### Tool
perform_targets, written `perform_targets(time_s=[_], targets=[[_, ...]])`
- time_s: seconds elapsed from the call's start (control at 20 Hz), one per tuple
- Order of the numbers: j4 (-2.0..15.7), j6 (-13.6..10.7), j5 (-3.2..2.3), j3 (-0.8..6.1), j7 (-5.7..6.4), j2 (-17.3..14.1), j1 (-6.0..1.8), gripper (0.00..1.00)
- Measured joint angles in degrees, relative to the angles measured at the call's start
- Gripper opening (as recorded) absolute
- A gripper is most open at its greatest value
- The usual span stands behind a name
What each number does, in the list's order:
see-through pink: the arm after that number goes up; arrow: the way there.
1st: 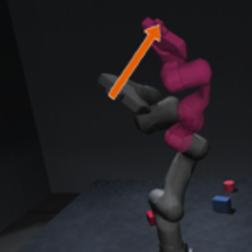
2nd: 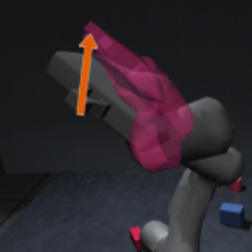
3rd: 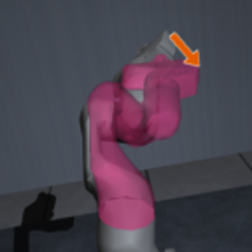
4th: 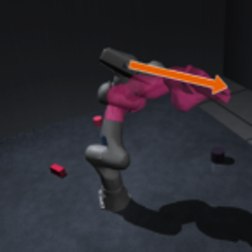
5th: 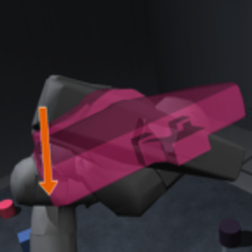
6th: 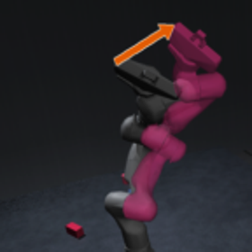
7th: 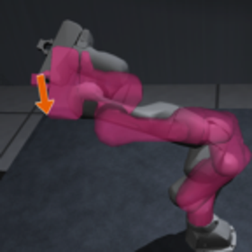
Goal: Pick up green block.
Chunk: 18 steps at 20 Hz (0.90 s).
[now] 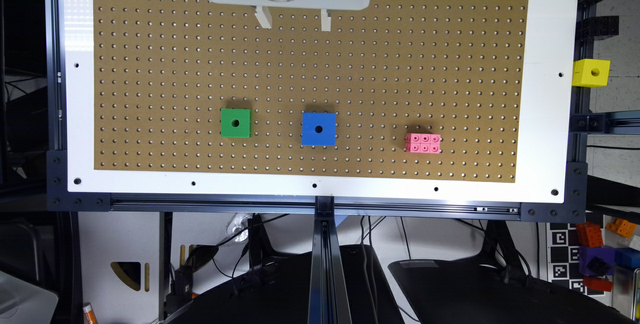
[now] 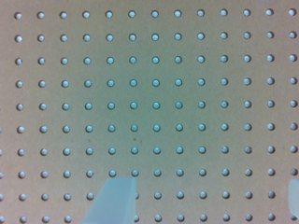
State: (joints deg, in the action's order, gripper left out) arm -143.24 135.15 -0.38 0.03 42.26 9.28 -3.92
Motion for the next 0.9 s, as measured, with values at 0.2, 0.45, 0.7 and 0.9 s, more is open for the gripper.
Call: perform_targets(time_s=[0.2, 0.45, 0.7, 0.9], targets=[[0.00, -0.01, -0.03, 0.00, -0.01, 0.00, -0.19, 1.00], [1.57, 0.06, -0.10, 0.00, -2.46, -0.51, -2.83, 1.00], [7.87, 0.08, -0.10, 0.00, -5.08, -6.40, -5.42, 1.00], [13.56, 0.08, -0.10, 0.00, -6.42, -12.19, -6.86, 1.00]])
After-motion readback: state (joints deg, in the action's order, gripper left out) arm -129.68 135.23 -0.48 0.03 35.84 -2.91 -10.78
